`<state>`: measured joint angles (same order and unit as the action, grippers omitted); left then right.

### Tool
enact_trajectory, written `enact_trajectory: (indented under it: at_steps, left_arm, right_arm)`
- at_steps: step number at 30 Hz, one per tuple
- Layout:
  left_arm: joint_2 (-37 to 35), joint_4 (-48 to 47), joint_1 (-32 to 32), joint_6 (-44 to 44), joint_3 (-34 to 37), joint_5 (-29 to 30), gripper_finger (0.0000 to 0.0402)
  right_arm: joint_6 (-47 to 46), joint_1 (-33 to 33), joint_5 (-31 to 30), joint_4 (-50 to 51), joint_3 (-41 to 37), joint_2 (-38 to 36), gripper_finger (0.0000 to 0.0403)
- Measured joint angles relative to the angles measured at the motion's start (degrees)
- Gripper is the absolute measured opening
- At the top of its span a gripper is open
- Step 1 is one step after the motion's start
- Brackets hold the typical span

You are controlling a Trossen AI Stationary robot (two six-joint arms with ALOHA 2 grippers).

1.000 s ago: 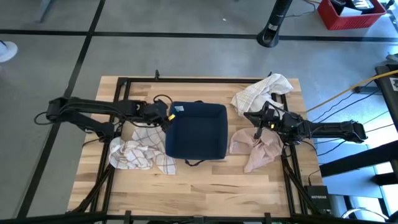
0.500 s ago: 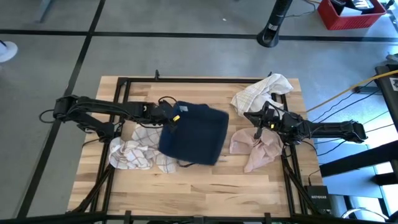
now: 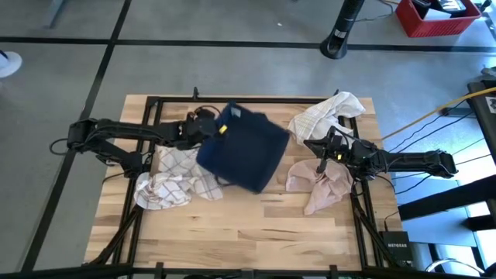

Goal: Fold towel
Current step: Move the laundry bin from the center to the top left of the table

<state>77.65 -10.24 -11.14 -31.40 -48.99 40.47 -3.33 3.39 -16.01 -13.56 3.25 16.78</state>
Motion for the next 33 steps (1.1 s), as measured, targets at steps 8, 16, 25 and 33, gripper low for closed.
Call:
enact_trajectory:
  at_steps: [8,16,25,33]
  left_arm:
    - [0.21,6.25,-9.34,3.35,-0.07,7.12,0.0002]
    - [0.7,6.12,-19.12,5.07,3.32,8.83,0.0002]
    - [0.52,-2.87,-24.03,5.1,4.7,8.86,0.0007]
    - [0.46,-2.82,-25.22,9.35,4.71,6.36,0.0045]
  right_arm:
    - [-0.07,0.0,0.02,0.04,0.0,0.0,0.0017]
    - [-1.21,-0.02,0.08,0.23,0.02,0.0,0.0017]
    - [-1.36,-0.02,1.03,0.96,0.02,0.0,0.0017]
    - [-2.47,-0.02,1.05,0.96,0.02,0.0,0.0017]
